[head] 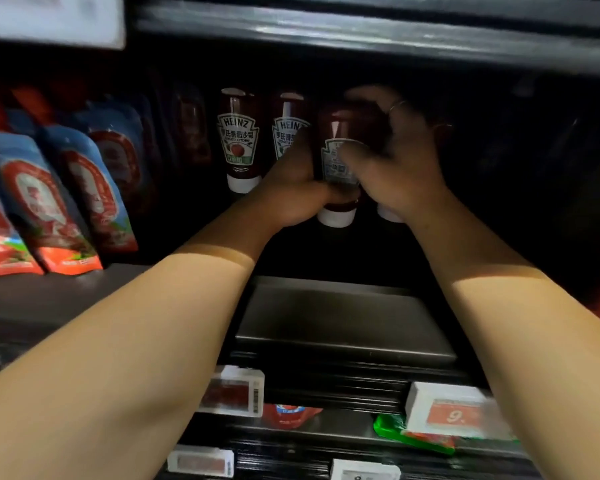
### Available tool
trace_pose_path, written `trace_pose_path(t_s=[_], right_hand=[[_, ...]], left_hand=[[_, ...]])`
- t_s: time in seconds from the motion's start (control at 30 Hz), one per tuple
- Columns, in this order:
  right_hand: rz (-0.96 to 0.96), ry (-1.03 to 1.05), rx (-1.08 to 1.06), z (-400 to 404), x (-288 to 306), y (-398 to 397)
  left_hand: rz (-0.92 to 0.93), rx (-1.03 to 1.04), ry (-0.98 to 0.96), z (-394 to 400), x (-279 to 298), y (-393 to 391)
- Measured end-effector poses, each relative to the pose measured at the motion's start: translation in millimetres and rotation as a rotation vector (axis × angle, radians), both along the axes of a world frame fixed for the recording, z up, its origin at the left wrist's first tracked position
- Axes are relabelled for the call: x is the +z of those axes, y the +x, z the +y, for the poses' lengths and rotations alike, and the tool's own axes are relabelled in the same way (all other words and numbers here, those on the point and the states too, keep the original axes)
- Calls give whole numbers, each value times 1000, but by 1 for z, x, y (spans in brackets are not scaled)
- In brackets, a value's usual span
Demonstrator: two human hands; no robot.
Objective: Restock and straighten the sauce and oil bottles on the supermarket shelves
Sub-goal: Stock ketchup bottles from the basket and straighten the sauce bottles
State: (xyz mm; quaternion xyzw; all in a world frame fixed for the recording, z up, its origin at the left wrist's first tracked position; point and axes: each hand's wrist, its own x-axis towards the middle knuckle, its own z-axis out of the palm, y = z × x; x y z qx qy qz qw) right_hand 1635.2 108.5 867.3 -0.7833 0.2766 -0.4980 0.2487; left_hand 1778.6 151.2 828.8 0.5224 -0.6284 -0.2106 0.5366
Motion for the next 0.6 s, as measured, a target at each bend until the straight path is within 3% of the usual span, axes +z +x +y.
trace_pose_path(t_s=[0.13,0.47,0.6], right_hand=[[-77,10,32,-6,-2,-1],[-64,-69,19,-4,-8,-3],[-13,92,222,-6,-12,-3]], left_hand=[[13,34,15,2,1,1],[-43,81,-11,8,4,-6],[2,11,27,11,6,-1]])
